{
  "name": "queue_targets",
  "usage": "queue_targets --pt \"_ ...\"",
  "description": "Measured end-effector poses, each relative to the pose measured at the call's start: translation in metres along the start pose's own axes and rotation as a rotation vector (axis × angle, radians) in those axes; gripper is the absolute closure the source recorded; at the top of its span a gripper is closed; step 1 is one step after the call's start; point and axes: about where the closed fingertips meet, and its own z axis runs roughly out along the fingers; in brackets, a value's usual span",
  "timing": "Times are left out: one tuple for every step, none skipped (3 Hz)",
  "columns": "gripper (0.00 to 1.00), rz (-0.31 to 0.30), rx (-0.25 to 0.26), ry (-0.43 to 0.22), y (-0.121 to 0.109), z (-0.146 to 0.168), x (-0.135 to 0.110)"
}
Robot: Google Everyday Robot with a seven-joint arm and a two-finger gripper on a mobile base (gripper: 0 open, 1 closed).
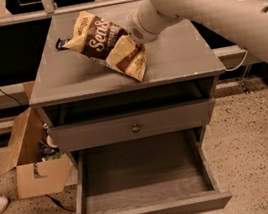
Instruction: Place brown chip bag into middle drawer
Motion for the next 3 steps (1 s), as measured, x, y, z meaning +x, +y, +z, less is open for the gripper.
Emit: queue_targets --pt "0.19 0.008 -0.016 -0.024 0.003 0.02 -0.01" --pt "0.43 0.024 -0.052 -0.08 0.009 0.027 -0.021" --pt "0.66 0.046 -0.109 -0.174 0.024 0.021 -0.034"
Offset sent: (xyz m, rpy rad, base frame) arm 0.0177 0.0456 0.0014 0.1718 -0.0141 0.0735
